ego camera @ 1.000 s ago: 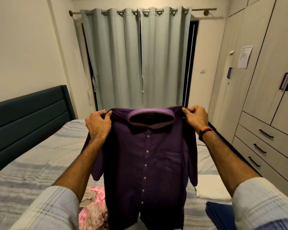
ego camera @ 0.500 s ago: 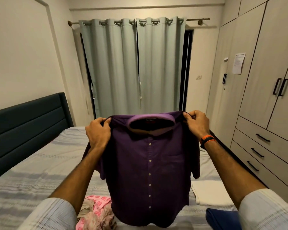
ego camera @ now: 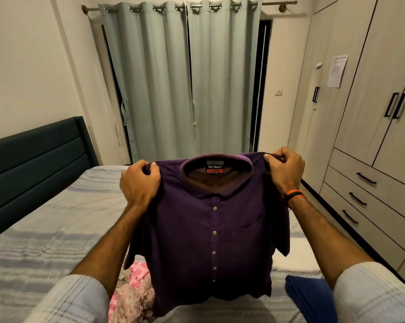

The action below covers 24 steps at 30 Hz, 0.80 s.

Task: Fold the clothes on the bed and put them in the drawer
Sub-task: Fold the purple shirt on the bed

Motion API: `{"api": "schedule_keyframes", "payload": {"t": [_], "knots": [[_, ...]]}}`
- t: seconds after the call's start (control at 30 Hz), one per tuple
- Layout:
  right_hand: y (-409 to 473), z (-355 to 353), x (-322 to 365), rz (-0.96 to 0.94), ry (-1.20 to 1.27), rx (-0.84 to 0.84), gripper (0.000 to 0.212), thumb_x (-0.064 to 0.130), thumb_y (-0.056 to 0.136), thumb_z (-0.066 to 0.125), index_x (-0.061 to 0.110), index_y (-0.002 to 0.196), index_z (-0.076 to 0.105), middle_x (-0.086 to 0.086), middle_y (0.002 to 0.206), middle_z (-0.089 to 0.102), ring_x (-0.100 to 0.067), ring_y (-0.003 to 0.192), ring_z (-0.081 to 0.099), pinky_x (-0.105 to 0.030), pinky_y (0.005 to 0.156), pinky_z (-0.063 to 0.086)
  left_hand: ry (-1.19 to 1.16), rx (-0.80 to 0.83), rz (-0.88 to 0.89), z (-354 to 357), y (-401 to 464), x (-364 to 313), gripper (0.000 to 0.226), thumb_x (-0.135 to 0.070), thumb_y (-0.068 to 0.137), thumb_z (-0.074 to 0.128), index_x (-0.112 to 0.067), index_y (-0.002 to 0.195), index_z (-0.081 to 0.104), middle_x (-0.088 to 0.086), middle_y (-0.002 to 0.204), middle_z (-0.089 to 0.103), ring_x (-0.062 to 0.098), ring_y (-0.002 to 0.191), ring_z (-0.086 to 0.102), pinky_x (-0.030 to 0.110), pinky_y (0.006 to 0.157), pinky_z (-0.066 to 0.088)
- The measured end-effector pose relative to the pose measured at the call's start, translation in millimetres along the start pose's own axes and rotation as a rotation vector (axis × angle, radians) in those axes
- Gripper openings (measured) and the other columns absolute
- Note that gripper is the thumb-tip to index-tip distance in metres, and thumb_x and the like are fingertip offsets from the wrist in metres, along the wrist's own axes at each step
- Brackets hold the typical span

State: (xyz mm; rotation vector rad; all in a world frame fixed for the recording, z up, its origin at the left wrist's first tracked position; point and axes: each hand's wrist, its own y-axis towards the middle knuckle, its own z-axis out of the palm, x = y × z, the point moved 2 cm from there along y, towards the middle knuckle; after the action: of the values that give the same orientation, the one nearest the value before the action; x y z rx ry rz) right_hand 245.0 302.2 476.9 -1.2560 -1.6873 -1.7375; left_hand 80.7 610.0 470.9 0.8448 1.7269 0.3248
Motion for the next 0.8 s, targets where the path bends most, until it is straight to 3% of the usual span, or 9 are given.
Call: {"api": "schedule_keyframes", "payload": {"t": [0.13, 0.27, 0.4, 0.47, 0.53, 0.6, 0.7, 0.8], "knots": [[5.5, 8.6, -10.3, -0.016, -0.017, 0.007, 0.017, 0.026, 0.074, 0.071, 0.012, 0.067, 0.064, 0.002, 0.061, 0.062, -0.020, 0.061, 0.058, -0.035, 0.061, 0.052, 0.010, -0.007, -0.006, 17.4, 5.2, 9.0, 0.030, -0.027, 0.086, 0.058, -0.010, 0.062, 0.055, 0.004, 0.055, 0.055, 0.022, 0.054, 0.049, 0.031, 0.056, 0.040], [15.6, 36.9, -50.0, 0.179, -0.151, 0.191, 0.026, 0.027, 0.075, 0.071, 0.013, 0.057, 0.058, 0.002, 0.064, 0.065, -0.021, 0.068, 0.062, -0.031, 0.066, 0.049, 0.177, 0.143, -0.103, 50.4, 8.5, 35.6, 0.030, -0.035, 0.090, 0.054, -0.014, 0.072, 0.064, 0.001, 0.068, 0.063, 0.023, 0.066, 0.055, 0.032, 0.064, 0.043], [25.4, 74.7, -104.9, 0.447, -0.232, 0.488, 0.034, 0.021, 0.081, 0.067, 0.014, 0.050, 0.056, -0.010, 0.066, 0.072, -0.030, 0.074, 0.073, -0.046, 0.075, 0.061, 0.192, 0.367, -0.262, 93.8, 10.4, 75.3, 0.036, -0.038, 0.097, 0.051, -0.014, 0.076, 0.068, 0.004, 0.068, 0.069, 0.024, 0.065, 0.068, 0.032, 0.075, 0.055], [32.4, 91.3, -130.9, 0.494, -0.237, 0.560, 0.038, 0.019, 0.084, 0.066, 0.014, 0.049, 0.053, -0.011, 0.065, 0.068, -0.034, 0.078, 0.072, -0.051, 0.078, 0.060, 0.139, 0.426, -0.336, 112.1, 12.4, 89.0, 0.033, -0.033, 0.098, 0.054, -0.013, 0.077, 0.070, 0.003, 0.065, 0.067, 0.023, 0.065, 0.069, 0.028, 0.076, 0.052], [46.0, 103.4, -150.6, 0.451, -0.252, 0.581, 0.044, 0.026, 0.083, 0.067, 0.016, 0.043, 0.050, -0.005, 0.056, 0.061, -0.034, 0.075, 0.069, -0.055, 0.080, 0.057, 0.125, 0.429, -0.336, 126.2, 21.5, 94.9, 0.031, -0.032, 0.098, 0.056, -0.011, 0.082, 0.072, 0.007, 0.073, 0.067, 0.029, 0.081, 0.066, 0.028, 0.076, 0.044], [65.2, 114.0, -157.6, 0.405, -0.219, 0.546, 0.042, 0.033, 0.080, 0.067, 0.019, 0.044, 0.052, 0.000, 0.055, 0.056, -0.026, 0.068, 0.062, -0.055, 0.080, 0.057, 0.077, 0.404, -0.319, 139.3, 38.5, 92.7, 0.031, -0.031, 0.098, 0.056, -0.009, 0.082, 0.072, 0.008, 0.077, 0.068, 0.030, 0.085, 0.063, 0.028, 0.074, 0.040], [100.7, 128.0, -134.4, 0.305, -0.127, 0.419, 0.027, 0.033, 0.084, 0.069, 0.015, 0.066, 0.060, 0.002, 0.071, 0.064, -0.021, 0.074, 0.060, -0.045, 0.079, 0.055, 0.012, 0.337, -0.242, 155.9, 79.6, 76.1, 0.030, -0.030, 0.098, 0.056, -0.007, 0.089, 0.072, 0.010, 0.086, 0.071, 0.028, 0.087, 0.063, 0.027, 0.075, 0.039], [127.7, 132.4, -99.5, 0.192, -0.016, 0.326, 0.017, 0.026, 0.090, 0.069, 0.012, 0.083, 0.064, 0.004, 0.092, 0.070, -0.015, 0.088, 0.063, -0.035, 0.081, 0.051, -0.064, 0.247, -0.147, 162.3, 117.1, 55.2, 0.029, -0.031, 0.097, 0.058, -0.009, 0.110, 0.073, 0.009, 0.108, 0.073, 0.025, 0.104, 0.065, 0.027, 0.088, 0.043]]}}
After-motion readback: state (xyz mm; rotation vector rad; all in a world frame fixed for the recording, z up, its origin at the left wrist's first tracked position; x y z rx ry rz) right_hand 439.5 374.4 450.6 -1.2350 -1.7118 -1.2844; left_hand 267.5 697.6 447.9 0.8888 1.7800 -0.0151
